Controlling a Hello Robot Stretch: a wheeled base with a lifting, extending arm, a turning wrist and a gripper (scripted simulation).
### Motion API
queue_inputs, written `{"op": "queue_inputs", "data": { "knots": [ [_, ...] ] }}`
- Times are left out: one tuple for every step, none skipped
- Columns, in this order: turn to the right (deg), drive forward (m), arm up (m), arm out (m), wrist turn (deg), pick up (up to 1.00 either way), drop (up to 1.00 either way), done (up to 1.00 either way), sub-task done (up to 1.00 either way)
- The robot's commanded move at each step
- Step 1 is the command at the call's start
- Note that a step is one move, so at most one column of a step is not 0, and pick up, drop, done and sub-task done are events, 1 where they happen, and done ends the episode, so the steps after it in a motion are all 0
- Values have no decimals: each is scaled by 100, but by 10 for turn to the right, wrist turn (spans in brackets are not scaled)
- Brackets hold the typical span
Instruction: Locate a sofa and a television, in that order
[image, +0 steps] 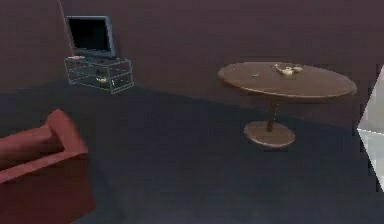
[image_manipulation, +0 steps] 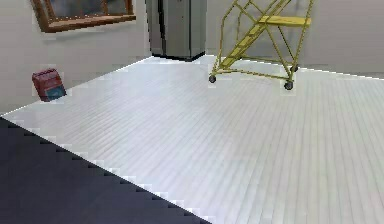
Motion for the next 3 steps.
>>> {"op": "queue_inputs", "data": {
  "knots": [
    [0,100,0,0,0,0,0,0,0],
    [0,50,0,0,0,0,0,0,0],
    [-390,0,0,0,0,0,0,0,0]
  ]
}}
